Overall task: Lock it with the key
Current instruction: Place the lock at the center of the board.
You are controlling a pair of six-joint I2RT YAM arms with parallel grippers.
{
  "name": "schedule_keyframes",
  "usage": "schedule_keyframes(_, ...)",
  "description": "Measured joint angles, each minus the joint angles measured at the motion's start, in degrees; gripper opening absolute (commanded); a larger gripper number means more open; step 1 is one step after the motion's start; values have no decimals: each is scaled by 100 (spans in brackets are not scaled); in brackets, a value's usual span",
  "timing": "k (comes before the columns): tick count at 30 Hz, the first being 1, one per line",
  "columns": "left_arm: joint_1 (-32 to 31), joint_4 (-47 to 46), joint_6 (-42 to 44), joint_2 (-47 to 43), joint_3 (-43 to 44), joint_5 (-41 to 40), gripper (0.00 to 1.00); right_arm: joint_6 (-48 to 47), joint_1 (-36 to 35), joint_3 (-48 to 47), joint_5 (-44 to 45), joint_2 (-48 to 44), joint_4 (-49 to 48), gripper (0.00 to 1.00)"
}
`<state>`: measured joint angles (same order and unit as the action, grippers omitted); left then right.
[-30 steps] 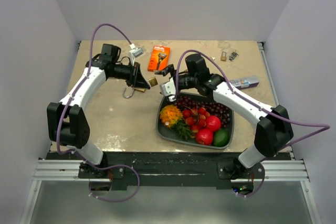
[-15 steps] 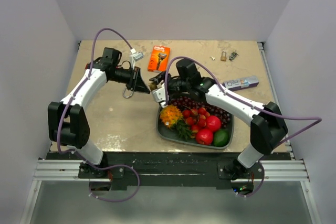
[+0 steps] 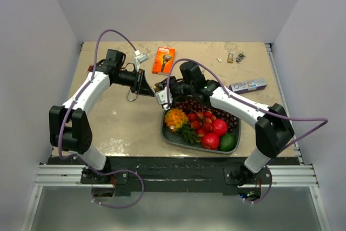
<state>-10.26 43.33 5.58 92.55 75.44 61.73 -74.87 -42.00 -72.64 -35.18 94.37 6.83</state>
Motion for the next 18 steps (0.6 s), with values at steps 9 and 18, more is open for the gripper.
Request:
schedule_keyframes(9, 452, -341, -9, -328, -7, -299, 89, 1110, 133, -188, 188, 125, -184, 0)
schedule_keyframes(18, 1996, -1873, -221, -1123, 275, -1709, 99, 4446, 1537, -2031, 1285, 1670, -282, 0)
